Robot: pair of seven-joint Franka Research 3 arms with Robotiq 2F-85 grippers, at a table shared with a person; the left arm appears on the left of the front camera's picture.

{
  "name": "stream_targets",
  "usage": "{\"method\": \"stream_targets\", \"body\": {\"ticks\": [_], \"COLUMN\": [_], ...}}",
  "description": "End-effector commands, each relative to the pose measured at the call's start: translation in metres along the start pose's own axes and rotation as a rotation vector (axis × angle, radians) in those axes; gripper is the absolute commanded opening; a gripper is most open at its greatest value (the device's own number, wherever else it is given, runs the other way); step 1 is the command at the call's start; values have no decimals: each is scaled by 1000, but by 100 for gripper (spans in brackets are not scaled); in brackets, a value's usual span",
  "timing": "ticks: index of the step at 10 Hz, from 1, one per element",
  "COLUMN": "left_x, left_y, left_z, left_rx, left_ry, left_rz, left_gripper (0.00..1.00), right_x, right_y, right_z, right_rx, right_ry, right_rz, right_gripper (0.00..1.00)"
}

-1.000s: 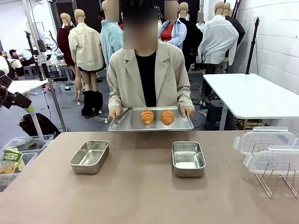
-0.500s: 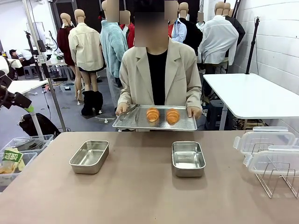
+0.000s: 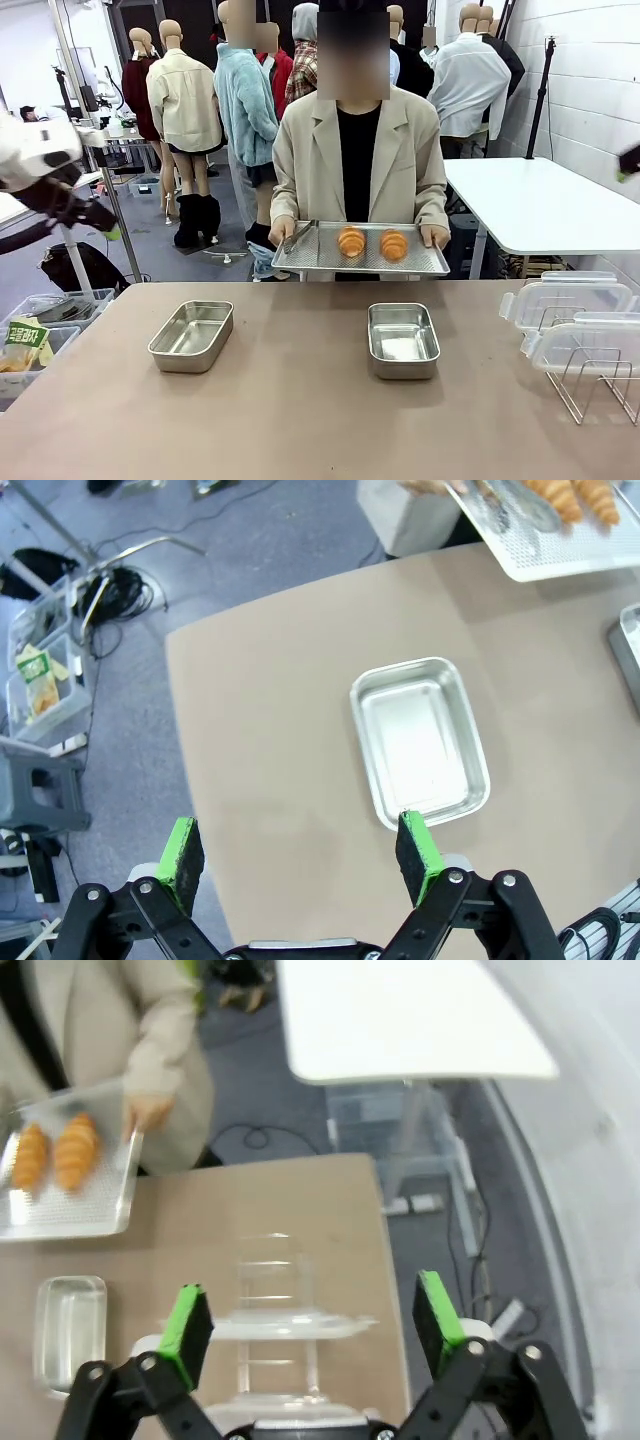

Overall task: Place the bread in airtight containers.
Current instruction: Lift both Airtight Container.

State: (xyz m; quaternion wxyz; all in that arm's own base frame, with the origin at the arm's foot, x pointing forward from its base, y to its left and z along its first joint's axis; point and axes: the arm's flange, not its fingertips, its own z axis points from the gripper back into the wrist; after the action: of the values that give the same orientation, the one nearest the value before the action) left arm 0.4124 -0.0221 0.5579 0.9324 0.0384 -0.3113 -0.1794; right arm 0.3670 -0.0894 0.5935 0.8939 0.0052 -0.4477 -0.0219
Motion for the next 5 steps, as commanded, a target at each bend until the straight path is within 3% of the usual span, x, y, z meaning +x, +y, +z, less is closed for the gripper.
{"method": "stream_targets", "body": {"ticks": [1,2,3,5], "left_x": [24,29,31,26], "left_y": [-6,-12,-23,-39], "left_z": [-14,-21,-31,-51], "left_rx": [-33,-51,-57,-39], "left_ry": [39,49,46,102], "left_rz": [36,71,120,180], "left_gripper": [100,100,100,100], "right_x": [10,10,9,-2], "right_y": [54,91,121,154], "right_z": [22,19,13,0], "right_rx": [135,204,193,209], "right_ry": [44,188,289,411], "right_rz": [72,96,111,91], "right_gripper": [100,100,100,100]}}
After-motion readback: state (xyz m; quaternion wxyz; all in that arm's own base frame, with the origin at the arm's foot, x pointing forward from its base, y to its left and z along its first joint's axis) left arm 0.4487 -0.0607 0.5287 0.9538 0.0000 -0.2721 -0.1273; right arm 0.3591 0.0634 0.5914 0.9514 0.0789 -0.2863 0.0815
